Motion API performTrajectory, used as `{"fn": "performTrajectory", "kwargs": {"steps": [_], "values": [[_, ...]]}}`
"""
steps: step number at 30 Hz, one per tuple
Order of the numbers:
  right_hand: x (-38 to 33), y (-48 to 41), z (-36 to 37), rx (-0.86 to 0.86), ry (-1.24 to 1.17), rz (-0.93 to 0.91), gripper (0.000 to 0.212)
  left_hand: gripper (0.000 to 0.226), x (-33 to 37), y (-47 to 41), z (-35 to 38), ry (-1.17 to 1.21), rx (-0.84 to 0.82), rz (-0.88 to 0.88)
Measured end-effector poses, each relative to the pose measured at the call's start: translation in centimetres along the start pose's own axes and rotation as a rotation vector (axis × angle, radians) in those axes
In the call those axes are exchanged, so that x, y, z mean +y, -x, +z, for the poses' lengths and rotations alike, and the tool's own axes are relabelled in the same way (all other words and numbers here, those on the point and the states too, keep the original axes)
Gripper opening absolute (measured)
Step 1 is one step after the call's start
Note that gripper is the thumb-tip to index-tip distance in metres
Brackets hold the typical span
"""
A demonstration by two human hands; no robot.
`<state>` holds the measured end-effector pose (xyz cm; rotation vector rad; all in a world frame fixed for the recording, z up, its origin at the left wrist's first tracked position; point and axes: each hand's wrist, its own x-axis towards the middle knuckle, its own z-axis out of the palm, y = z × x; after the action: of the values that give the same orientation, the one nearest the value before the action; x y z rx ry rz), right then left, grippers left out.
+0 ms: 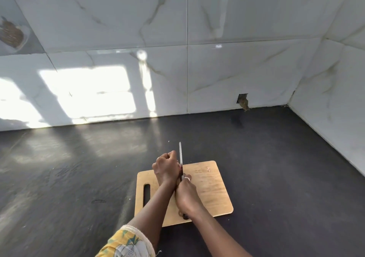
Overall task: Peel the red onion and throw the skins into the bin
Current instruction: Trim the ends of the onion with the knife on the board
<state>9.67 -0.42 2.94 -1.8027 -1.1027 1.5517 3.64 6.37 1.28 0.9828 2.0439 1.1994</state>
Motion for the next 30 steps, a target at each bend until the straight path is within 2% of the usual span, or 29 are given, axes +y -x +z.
{"fn": "performTrajectory", "kwargs": {"steps": [7,10,13,16,20,22,24,26,30], "values": [[1.5,-0.2,1.4,0.022,-0.104,-0.020,0.033,0.042,0.4,0.0,0.0,0.026,0.049,-0.038],[1.9,-0.7,1.8,0.041,-0.066,-0.041,0.031,0.043,0.3,-0.3,0.1,0.005,0.035,-0.029],[2.4,-0.7,1.6,0.051,-0.015,-0.067,0.028,0.043,0.0,-0.2,0.2,0.023,0.015,0.043],[2.3,-0.9,1.1,0.037,0.102,-0.107,0.029,0.046,-0.8,0.2,-0.2,0.142,-0.027,0.176],[2.3,-1.6,1.0,0.043,0.189,-0.124,0.027,0.031,-3.4,-0.4,-1.2,0.175,-0.255,0.349],[2.2,-1.6,1.0,0.035,0.184,-0.107,0.018,0.013,-4.3,-0.8,-1.6,0.056,-0.421,0.477],[2.2,-1.6,0.8,0.047,0.149,-0.088,0.019,0.022,-4.8,-0.9,-1.8,-0.110,-0.536,0.575],[2.3,-1.9,0.8,0.058,0.113,-0.087,0.019,0.026,-4.7,-0.9,-1.6,-0.129,-0.518,0.540],[2.4,-1.9,0.9,0.099,0.081,-0.113,0.018,0.010,-3.5,-0.4,-1.2,0.077,-0.390,0.320]]}}
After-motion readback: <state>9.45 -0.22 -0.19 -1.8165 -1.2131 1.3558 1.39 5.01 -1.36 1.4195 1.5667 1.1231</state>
